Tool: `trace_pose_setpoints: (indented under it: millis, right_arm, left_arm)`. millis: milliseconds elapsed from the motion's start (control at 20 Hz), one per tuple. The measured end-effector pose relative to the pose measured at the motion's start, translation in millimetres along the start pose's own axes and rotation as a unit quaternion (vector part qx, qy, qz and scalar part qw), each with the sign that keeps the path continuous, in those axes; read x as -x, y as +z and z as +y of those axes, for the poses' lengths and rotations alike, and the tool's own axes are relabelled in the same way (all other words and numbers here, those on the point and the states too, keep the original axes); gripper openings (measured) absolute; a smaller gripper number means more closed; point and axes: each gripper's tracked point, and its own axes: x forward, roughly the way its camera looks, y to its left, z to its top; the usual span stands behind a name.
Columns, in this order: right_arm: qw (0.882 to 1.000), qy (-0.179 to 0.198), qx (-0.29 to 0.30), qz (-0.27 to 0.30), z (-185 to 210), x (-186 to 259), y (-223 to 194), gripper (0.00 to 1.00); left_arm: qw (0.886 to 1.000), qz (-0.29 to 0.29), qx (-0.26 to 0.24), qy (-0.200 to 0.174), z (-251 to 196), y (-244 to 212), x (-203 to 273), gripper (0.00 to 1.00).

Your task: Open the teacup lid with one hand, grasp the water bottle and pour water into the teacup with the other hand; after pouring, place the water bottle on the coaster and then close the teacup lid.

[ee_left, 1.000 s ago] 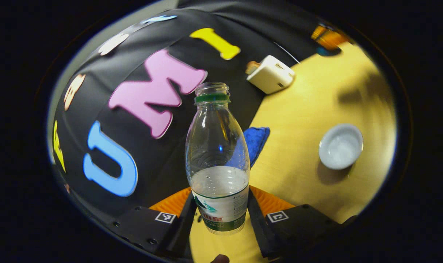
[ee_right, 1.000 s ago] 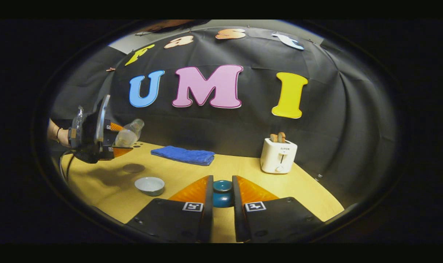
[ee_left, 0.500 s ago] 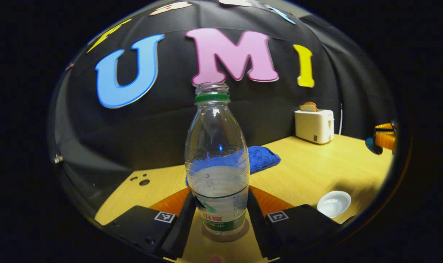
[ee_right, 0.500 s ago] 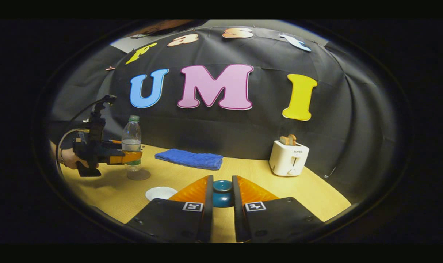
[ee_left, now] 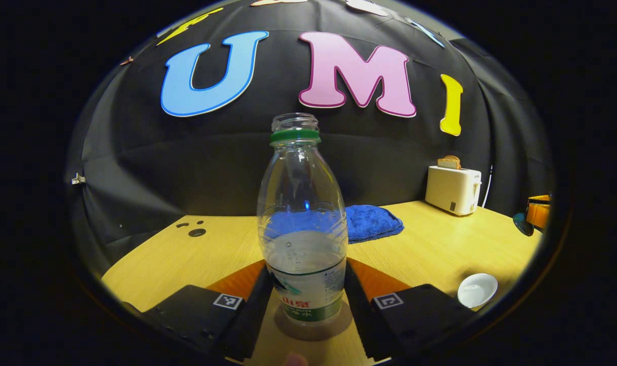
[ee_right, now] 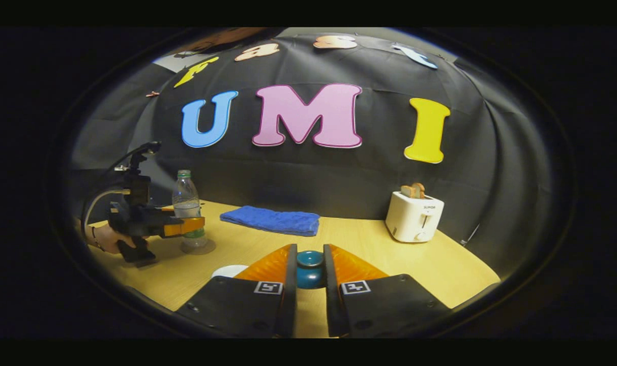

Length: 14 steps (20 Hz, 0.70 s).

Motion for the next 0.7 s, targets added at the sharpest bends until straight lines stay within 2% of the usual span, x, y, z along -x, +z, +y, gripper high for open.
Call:
trace_pose_setpoints:
  millis: [300, 400, 550, 600, 650, 700]
  right_arm:
    - [1.000, 0.025, -0.014, 0.002, 26, -9, -3, 0.27]
    - [0.999, 0.036, -0.018, 0.006, 36, -11, -7, 0.27]
    - [0.998, 0.054, -0.027, 0.016, 55, -14, -16, 0.27]
    - [0.997, 0.062, -0.032, 0.020, 62, -15, -21, 0.22]
    - [0.997, 0.068, -0.034, 0.022, 69, -15, -23, 0.27]
    - [0.997, 0.072, -0.032, 0.024, 74, -16, -26, 0.27]
  left_arm:
    - [1.000, 0.009, 0.006, -0.001, 0, -8, -1, 0.82]
    - [1.000, 0.009, 0.007, -0.001, 1, -8, 1, 0.93]
    - [1.000, 0.013, 0.004, 0.000, 2, -12, 9, 0.94]
    - [1.000, 0.016, 0.003, 0.004, 2, -14, 12, 0.94]
    - [1.000, 0.018, 0.001, 0.012, 6, -16, 15, 0.94]
    - [1.000, 0.020, -0.001, 0.017, 5, -18, 19, 0.95]
